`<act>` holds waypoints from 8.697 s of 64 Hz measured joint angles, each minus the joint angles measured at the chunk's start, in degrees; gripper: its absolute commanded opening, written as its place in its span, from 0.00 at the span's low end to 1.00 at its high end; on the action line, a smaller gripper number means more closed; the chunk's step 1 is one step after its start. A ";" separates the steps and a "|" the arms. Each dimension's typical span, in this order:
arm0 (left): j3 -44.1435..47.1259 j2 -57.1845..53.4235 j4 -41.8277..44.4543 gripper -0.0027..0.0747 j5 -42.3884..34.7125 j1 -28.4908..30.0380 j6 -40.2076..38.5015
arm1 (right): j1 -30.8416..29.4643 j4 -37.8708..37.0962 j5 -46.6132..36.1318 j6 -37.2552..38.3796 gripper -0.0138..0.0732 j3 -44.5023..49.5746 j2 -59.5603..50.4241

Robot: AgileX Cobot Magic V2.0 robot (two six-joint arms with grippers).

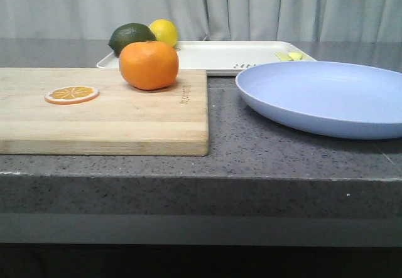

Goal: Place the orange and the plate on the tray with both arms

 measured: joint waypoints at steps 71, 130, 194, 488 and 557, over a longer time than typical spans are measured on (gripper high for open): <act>-35.67 55.99 4.54 0.85 -2.90 -23.59 0.80 | 0.00 0.08 0.09 -0.21 0.87 0.00 0.00; -40.47 64.98 2.78 0.70 1.05 -23.59 0.80 | 0.00 0.08 0.09 -0.40 0.87 0.00 0.00; -60.56 75.56 0.71 0.59 4.76 -39.29 0.80 | 0.00 0.08 0.35 -0.40 0.87 0.00 0.00; -5.16 3.63 4.94 0.83 8.46 -22.10 -3.62 | -21.18 47.10 18.97 -23.01 0.69 -22.55 56.44; -5.16 3.63 4.94 0.83 8.46 -22.10 -3.62 | -21.18 46.52 15.23 -23.14 0.08 -22.55 57.32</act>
